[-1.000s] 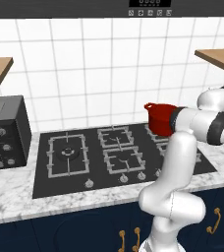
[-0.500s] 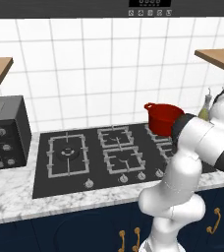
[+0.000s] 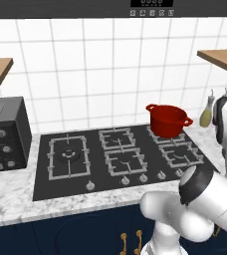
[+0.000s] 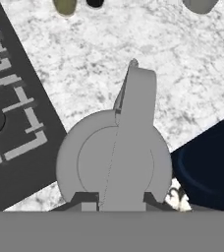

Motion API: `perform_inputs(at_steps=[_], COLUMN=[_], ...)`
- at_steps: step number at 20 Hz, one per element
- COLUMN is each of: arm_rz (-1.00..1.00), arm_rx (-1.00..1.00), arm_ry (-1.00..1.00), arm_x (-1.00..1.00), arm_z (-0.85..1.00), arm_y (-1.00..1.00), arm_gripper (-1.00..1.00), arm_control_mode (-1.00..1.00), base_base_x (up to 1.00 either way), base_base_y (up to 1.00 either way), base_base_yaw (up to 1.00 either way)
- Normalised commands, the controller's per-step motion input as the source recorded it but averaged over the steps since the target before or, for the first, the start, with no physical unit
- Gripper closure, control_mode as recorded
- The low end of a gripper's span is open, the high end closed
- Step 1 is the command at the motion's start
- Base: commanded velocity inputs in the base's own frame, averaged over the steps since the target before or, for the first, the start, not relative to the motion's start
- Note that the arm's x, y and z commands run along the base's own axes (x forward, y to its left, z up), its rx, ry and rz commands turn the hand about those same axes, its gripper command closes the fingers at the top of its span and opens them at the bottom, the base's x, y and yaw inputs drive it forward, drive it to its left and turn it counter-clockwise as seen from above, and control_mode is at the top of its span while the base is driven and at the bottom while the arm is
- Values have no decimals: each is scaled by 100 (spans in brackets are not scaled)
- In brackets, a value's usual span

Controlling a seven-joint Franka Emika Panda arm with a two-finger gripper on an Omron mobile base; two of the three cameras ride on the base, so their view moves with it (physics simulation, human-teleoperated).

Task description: Pick the kettle from the counter and place it on a stove burner. Then turn the burner on.

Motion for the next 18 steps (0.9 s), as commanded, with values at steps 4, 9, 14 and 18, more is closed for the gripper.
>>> perform_inputs(at_steps=[4,9,14,18], arm_rz=[33,25,22,27], arm_rx=[-1,0,0,0], arm_ry=[-8,-8,2,6], arm_x=[-8,-10,-7,-1], arm_z=[72,81,40,7], arm_y=[73,71,92,100], arm_gripper=[100,100,100,100], arm_control_mode=[-100,-100,-100,-100], base_base_x=[0,0,0,0], base_base_y=[0,0,0,0], base_base_yaw=[0,0,0,0])
